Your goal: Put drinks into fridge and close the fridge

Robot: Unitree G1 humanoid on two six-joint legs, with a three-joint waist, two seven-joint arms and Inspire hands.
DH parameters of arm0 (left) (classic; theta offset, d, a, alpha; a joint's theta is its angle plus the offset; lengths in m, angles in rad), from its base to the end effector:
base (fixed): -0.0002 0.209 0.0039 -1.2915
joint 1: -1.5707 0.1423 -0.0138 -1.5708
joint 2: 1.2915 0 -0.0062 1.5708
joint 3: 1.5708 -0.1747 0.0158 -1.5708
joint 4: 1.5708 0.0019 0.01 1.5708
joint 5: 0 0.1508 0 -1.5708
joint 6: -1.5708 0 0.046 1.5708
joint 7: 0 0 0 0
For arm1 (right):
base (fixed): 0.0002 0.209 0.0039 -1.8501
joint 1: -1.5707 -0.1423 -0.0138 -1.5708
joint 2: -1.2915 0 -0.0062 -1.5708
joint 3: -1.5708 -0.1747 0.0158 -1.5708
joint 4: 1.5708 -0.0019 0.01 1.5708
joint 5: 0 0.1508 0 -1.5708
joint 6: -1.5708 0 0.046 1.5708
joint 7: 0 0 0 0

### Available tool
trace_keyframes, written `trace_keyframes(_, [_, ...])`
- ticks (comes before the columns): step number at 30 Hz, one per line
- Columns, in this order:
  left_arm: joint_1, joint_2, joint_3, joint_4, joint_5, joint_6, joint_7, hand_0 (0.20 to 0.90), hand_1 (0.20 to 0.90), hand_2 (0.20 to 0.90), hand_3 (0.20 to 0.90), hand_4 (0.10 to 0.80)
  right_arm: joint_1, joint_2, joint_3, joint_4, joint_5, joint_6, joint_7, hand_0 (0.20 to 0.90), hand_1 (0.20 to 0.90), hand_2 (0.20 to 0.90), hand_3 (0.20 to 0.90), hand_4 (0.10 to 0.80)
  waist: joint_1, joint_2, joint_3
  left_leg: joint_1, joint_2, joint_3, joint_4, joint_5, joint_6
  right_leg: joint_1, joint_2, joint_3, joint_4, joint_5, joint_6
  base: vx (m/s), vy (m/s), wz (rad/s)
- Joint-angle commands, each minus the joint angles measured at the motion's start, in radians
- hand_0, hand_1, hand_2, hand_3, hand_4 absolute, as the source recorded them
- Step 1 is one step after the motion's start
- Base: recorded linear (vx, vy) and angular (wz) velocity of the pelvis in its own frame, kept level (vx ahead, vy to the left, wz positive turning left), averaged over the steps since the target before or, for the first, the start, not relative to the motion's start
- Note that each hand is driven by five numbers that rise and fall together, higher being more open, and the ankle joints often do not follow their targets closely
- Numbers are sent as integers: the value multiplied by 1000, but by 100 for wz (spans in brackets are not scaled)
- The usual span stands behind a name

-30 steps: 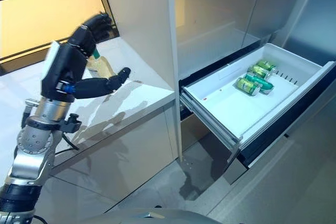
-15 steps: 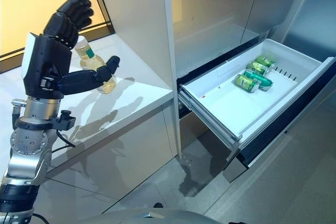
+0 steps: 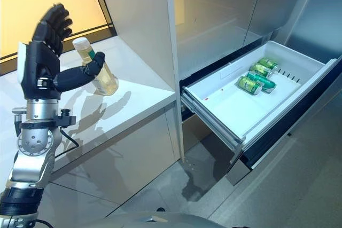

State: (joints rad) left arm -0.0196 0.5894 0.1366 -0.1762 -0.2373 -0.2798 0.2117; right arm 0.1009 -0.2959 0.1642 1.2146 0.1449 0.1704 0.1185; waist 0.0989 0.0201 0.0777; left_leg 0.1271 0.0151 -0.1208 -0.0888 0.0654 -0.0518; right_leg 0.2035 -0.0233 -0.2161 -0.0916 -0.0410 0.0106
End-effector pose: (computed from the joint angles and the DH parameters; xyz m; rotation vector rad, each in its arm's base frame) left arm 0.2113 0.2489 0.1458 0.3129 -0.5503 0.2060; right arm 0.0323 -0.2444 -0.1197 -0.1260 1.4941 -0.0656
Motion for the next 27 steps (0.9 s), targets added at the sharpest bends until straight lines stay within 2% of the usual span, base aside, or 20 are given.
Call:
trace_keyframes(1, [-88, 31, 84, -34, -32, 5, 35, 900, 900, 900, 900, 800, -47, 39, 11, -11, 3, 5, 38, 900, 900, 900, 900, 800, -3, -23, -13, 13, -74, 27, 2, -81, 71, -45, -6, 44, 28, 35, 37, 0, 0, 0])
trace_keyframes(4, [-98, 31, 83, -15, -25, 46, 66, 900, 900, 900, 900, 800, -52, 38, 11, -8, 4, 13, 40, 900, 900, 900, 900, 800, -5, -23, -18, 18, -73, 27, 2, -91, 70, -39, -5, 48, 24, 29, 38, 34, -3, -1])
trace_keyframes(7, [-105, 30, 87, -8, -28, 54, 83, 900, 900, 900, 900, 800, -52, 38, 11, -7, 1, 14, 39, 900, 900, 900, 900, 800, -8, -22, -20, 19, -73, 29, 2, -91, 70, -40, -4, 49, 23, 29, 38, 19, -1, -3])
trace_keyframes(20, [-136, 33, 104, -30, -40, -9, 119, 900, 900, 900, 900, 800, -47, 46, 17, -7, 0, 6, 33, 900, 900, 900, 900, 800, -14, -24, -25, 12, -73, 32, 2, -81, 69, -47, -4, 54, 23, 37, 37, -6, 1, -1])
trace_keyframes(27, [-125, 32, 96, -20, -57, 73, 80, 900, 900, 900, 900, 800, -42, 44, 15, -16, -5, 10, 35, 900, 900, 900, 900, 800, -16, -23, -23, 13, -74, 31, 2, -81, 69, -46, -3, 54, 23, 38, 38, 0, 0, 0])
